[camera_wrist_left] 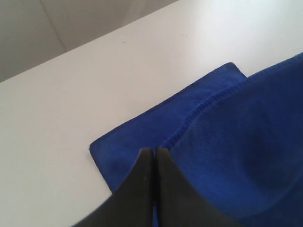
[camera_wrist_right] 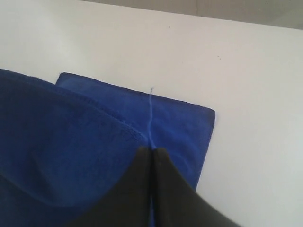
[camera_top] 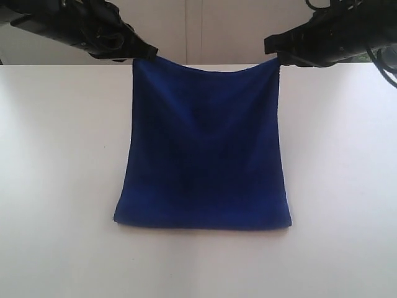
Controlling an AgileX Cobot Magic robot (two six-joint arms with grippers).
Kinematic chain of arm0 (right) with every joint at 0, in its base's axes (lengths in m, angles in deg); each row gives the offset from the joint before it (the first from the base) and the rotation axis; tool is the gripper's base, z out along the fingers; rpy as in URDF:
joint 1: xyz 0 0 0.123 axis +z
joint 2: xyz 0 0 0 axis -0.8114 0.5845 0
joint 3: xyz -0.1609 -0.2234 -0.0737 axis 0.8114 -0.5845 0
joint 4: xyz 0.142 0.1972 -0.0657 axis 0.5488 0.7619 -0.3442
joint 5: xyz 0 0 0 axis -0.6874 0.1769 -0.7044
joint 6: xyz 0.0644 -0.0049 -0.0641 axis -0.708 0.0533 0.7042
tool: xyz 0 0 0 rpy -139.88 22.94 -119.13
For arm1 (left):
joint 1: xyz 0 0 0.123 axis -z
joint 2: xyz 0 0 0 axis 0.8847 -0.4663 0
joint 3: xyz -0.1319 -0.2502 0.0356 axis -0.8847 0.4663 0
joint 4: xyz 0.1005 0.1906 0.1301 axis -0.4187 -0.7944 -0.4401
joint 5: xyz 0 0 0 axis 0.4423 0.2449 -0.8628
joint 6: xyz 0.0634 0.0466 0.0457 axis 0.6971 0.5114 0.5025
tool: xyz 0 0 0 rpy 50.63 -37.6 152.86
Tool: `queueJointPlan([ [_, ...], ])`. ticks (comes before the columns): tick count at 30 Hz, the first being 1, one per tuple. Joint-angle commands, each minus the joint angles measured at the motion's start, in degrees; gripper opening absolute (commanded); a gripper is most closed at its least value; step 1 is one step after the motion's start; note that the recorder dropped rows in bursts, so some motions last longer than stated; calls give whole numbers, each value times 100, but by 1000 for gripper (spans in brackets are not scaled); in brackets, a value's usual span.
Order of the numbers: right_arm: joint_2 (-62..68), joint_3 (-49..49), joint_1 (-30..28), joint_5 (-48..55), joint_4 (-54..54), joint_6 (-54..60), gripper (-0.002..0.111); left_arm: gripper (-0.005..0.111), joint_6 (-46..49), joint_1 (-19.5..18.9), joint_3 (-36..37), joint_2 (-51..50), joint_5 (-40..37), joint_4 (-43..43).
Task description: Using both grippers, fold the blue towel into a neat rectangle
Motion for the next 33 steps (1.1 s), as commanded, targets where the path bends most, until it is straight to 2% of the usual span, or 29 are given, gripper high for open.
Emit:
queueJointPlan([
  [1,84,64,-22,-195,-20,-3,0,0,-53,-137,-173,-61,-102,45],
  [12,479,490,-22,-194,-20,-3,0,0,-8,-233,-385,-406,-75,45],
  [27,1241,918,-22,-354,-20,-3,0,0,211,-294,-397,-1058,639,45],
  [33,1561,1092,-22,-408,-20,-3,0,0,211,-375,-815,-1435,479,45],
])
